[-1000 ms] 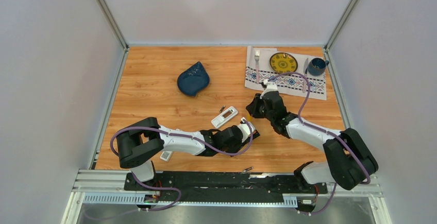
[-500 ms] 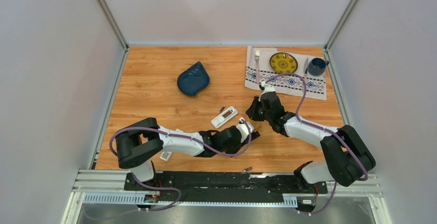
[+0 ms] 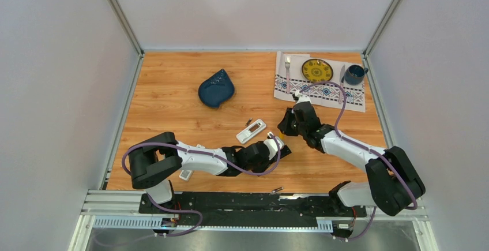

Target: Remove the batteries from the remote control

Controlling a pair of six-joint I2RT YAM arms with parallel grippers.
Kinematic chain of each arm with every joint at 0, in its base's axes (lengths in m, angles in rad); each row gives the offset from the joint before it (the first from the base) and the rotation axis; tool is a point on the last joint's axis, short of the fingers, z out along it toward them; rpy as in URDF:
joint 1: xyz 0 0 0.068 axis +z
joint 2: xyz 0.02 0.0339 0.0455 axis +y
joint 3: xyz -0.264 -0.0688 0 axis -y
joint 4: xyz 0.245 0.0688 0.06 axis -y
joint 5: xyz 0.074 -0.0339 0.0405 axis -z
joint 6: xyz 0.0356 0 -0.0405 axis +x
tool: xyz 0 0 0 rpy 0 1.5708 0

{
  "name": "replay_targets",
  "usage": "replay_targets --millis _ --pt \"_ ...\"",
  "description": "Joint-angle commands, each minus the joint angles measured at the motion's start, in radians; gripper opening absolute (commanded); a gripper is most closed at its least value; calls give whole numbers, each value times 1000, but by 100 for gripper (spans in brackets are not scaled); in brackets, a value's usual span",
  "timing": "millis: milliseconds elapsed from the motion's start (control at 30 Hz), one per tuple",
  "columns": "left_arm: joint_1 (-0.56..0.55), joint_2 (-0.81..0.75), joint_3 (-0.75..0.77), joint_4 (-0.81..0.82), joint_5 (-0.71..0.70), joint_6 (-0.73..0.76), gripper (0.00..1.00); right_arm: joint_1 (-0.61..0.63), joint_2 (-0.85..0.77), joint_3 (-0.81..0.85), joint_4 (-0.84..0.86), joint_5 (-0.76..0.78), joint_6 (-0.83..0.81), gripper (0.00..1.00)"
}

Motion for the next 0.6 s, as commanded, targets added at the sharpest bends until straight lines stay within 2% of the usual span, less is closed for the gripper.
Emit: replay_targets --millis 0,200,433,567 --pt "14 97 -72 -221 62 -82 0 28 -5 39 -241 -61 -26 0" --pt "30 66 -59 -229 69 -68 0 14 -81 119 -263 -81 -19 0" --pt "127 -38 0 -241 124 -24 0 -67 -311 145 -287 -78 18 0" --pt "185 -96 83 -290 138 27 0 -132 -467 124 -299 -77 20 0"
